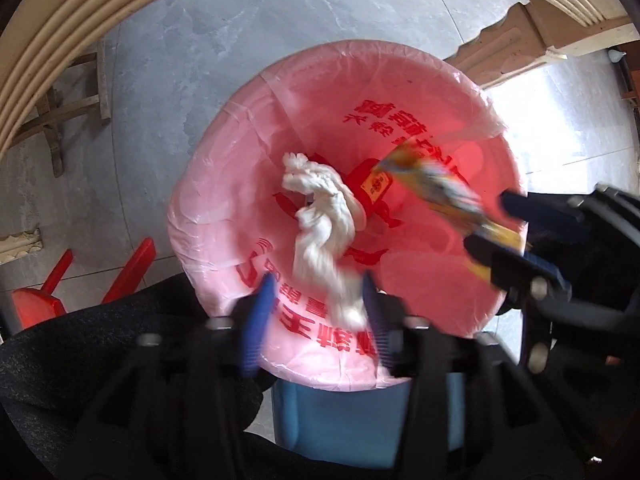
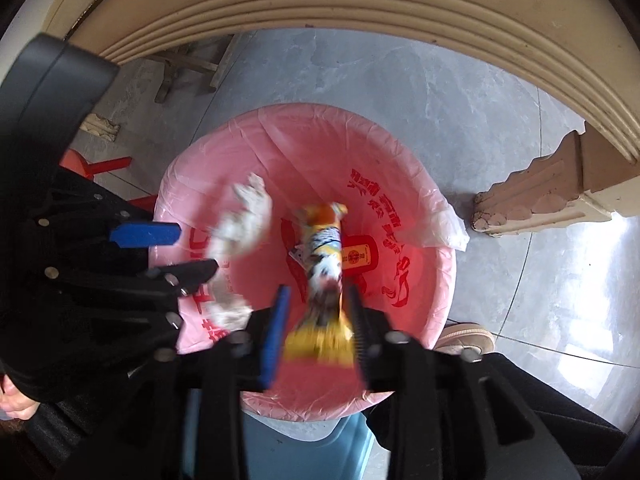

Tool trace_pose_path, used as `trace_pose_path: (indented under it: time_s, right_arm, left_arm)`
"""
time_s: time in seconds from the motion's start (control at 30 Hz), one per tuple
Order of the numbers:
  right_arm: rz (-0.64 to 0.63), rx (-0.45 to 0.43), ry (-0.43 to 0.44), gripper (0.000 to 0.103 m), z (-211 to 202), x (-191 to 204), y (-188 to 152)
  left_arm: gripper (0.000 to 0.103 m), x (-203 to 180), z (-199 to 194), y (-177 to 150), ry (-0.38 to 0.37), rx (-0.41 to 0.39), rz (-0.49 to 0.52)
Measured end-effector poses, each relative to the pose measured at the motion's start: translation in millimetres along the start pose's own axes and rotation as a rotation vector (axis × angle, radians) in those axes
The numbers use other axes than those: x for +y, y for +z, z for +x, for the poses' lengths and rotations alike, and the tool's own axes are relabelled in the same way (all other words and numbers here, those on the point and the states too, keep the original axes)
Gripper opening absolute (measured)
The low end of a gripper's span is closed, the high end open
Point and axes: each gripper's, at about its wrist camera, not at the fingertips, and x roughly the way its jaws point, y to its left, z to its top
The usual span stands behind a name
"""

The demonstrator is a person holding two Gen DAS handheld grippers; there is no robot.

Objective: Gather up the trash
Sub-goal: 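Open the left tool over the bin while the right tool releases the wrapper, then move both open tools back over the table toward the boxes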

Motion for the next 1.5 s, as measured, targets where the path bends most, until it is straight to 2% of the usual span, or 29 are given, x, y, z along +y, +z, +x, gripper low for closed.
trace_pose_path:
  time_s: [0.07,0.17,0.33,0.73,0.9,1.03,1.1,1.23,1.3,1.43,1.5]
  right_arm:
    - [0.0,-0.015,-0.037,0.055,-1,0,0]
    - [0.022,-0.018,-0.019,0.063,-1,-3,0]
    - [0.029,-0.011,-0.026,0.064,-2,-6,1]
    - [0.033,0.002,-0.021,0.067,-1,-7,1]
    - [0.04,-0.001,-0.008,0.073,-10,-5,-4]
    - [0.05,-0.017,0.03,0.074,-30,-3,-10]
    - [0.059,-0.029,0.051,0.078,-44,-1,-13]
    - [0.073,-0.05,0.103,0.079,-80,0,-16]
    - [0.063,-0.078,0.112,0.079,-105,2,-15]
    - [0.03,-0.165,0.102,0.086,-168,1,1]
    - [0.023,-0.213,0.133,0.086,-202,-1,14]
  left_arm:
    - [0.053,3,0,1,0.003,0.002,-0.013]
    - [0.059,10,-1,2,-0.016,0.001,-0.044]
    - [0.065,10,-4,1,-0.015,-0.011,-0.046]
    - [0.066,7,-9,-1,0.014,-0.024,-0.037]
    - [0.066,9,-26,-11,0.007,-0.04,-0.024]
    - [0.067,15,-54,-29,0.012,-0.071,-0.024]
    - [0.067,19,-75,-40,0.01,-0.087,-0.028]
    - [0.07,26,-127,-59,0.027,-0.159,-0.018]
    - [0.08,32,-158,-64,0.031,-0.207,-0.013]
    - [0.081,48,-215,-60,0.01,-0.264,-0.05]
    - [0.081,55,-245,-51,0.049,-0.299,-0.058]
